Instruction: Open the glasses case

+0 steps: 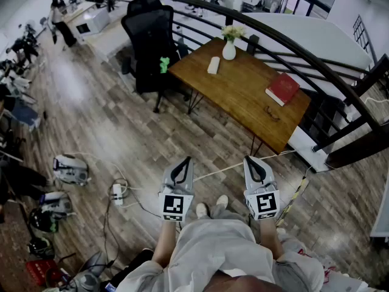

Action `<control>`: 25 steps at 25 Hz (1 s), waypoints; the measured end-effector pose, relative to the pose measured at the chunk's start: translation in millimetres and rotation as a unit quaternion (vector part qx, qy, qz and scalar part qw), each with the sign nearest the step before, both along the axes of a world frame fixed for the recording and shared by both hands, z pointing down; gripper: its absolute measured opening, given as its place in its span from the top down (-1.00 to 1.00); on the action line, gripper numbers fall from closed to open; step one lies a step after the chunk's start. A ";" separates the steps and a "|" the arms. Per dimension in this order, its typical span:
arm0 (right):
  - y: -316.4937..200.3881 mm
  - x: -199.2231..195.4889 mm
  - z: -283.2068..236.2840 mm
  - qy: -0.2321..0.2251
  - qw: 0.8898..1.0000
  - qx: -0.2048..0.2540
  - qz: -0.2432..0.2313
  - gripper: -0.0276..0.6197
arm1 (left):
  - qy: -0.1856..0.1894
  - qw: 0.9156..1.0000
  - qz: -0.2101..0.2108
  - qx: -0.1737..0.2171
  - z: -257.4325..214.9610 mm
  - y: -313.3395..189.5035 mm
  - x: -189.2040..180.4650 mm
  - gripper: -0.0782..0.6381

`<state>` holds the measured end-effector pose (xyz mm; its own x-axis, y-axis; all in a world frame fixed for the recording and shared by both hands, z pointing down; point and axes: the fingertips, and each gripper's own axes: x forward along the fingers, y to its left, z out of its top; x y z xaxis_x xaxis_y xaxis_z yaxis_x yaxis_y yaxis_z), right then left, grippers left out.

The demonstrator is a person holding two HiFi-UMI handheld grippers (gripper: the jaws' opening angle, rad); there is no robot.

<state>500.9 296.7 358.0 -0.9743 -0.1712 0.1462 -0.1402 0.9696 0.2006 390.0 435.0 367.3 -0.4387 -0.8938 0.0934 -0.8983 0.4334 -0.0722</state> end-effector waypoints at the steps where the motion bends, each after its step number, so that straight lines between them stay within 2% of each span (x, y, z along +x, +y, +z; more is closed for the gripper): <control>1: 3.2 1.3 -2.4 -0.005 1.000 -0.001 0.000 0.91 | -0.001 1.000 0.001 0.002 -1.9 0.8 2.7 0.73; 6: 15.1 7.8 -6.5 -0.028 1.000 -0.009 0.009 0.91 | -0.006 1.000 0.011 0.006 -4.2 6.1 14.6 0.73; 11: 9.0 -3.1 0.0 -0.024 1.000 -0.014 0.006 0.91 | -0.005 1.000 0.012 0.005 -0.3 -5.1 8.8 0.73; 25: -92.6 -95.7 7.8 -0.014 0.999 -0.025 -0.040 0.91 | -0.003 1.000 -0.022 -0.009 3.7 -105.1 -67.5 0.73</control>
<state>405.1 204.0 365.7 -0.9885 -0.0849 0.1248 -0.0658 0.9865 0.1497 322.5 329.9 371.0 -0.4775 -0.8722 0.1067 -0.8783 0.4704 -0.0851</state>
